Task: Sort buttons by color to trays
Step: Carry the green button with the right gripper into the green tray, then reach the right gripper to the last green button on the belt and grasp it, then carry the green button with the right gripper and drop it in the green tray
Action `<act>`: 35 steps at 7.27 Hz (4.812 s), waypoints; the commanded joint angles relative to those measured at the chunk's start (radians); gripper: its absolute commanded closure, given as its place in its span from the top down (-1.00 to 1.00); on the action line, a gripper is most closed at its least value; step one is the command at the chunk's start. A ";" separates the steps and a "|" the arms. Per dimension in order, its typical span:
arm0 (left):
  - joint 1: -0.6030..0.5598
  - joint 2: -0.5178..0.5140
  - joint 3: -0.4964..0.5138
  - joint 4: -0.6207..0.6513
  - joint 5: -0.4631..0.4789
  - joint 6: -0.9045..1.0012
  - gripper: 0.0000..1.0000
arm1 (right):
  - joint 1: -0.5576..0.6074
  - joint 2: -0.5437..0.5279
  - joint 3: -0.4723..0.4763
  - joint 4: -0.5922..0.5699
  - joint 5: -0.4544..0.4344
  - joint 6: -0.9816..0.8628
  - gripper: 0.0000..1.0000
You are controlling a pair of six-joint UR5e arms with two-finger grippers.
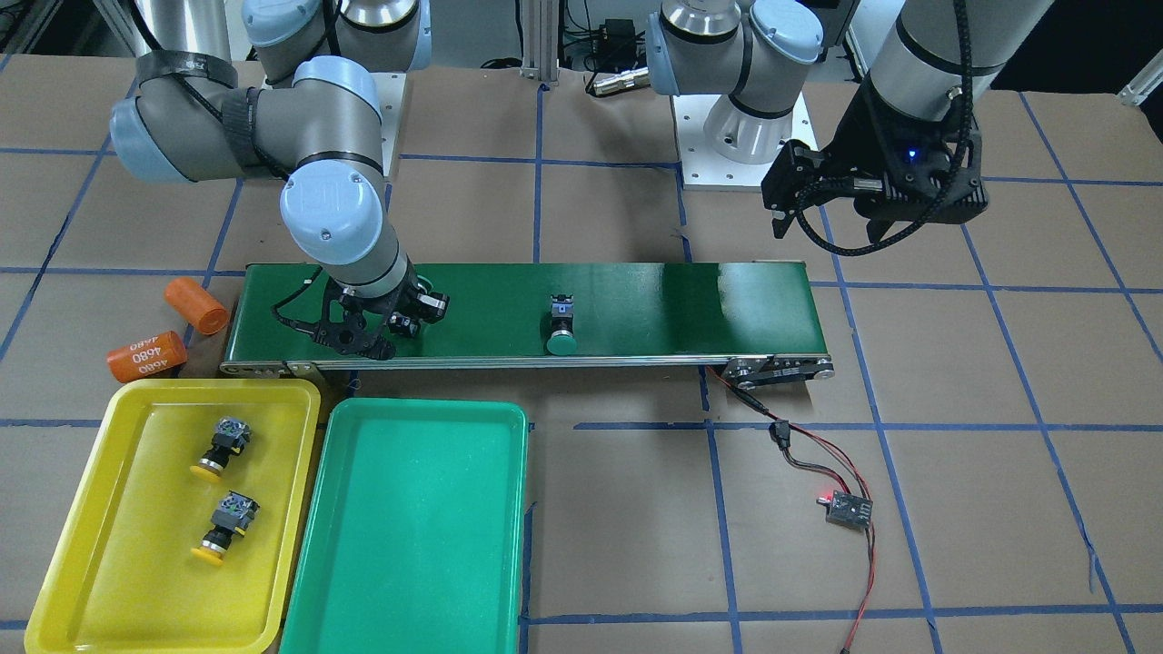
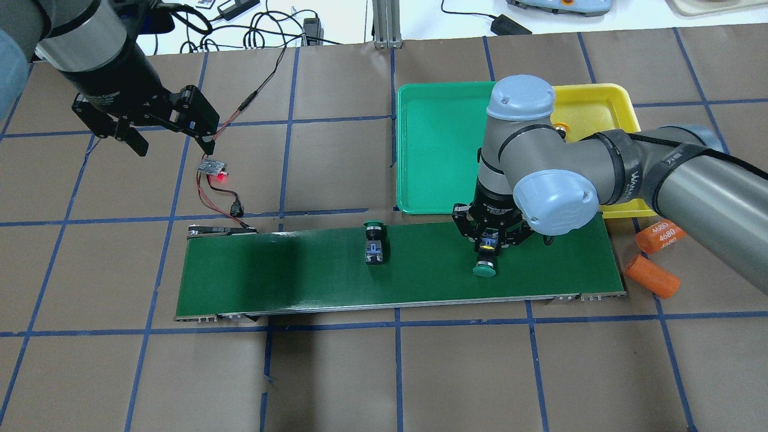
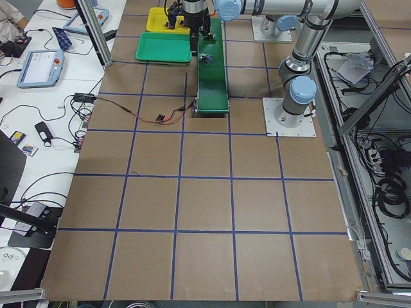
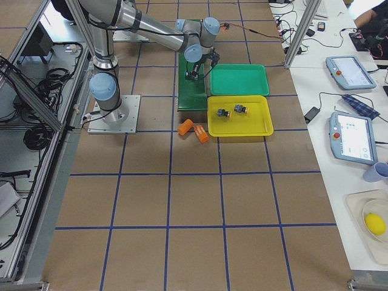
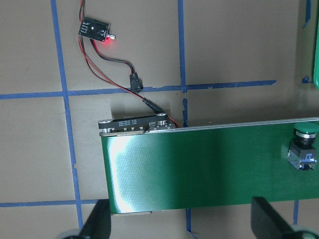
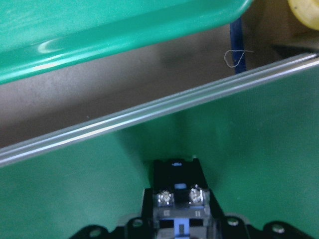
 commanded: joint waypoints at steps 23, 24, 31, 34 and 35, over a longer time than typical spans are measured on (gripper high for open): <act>0.003 0.002 0.002 -0.005 0.000 -0.002 1.00 | 0.127 0.053 -0.076 -0.045 0.051 0.013 1.00; 0.003 0.002 0.002 -0.005 0.000 -0.002 1.00 | 0.127 0.081 -0.076 -0.050 0.048 0.010 1.00; 0.003 0.032 0.005 -0.009 0.001 -0.002 1.00 | 0.103 0.036 -0.160 -0.044 0.022 0.010 -1.00; 0.003 0.038 0.005 -0.011 0.018 -0.002 1.00 | -0.020 0.139 -0.338 -0.085 -0.043 -0.126 -1.00; 0.002 0.032 0.005 -0.009 0.018 -0.002 1.00 | -0.060 0.201 -0.334 -0.153 -0.065 -0.174 -1.00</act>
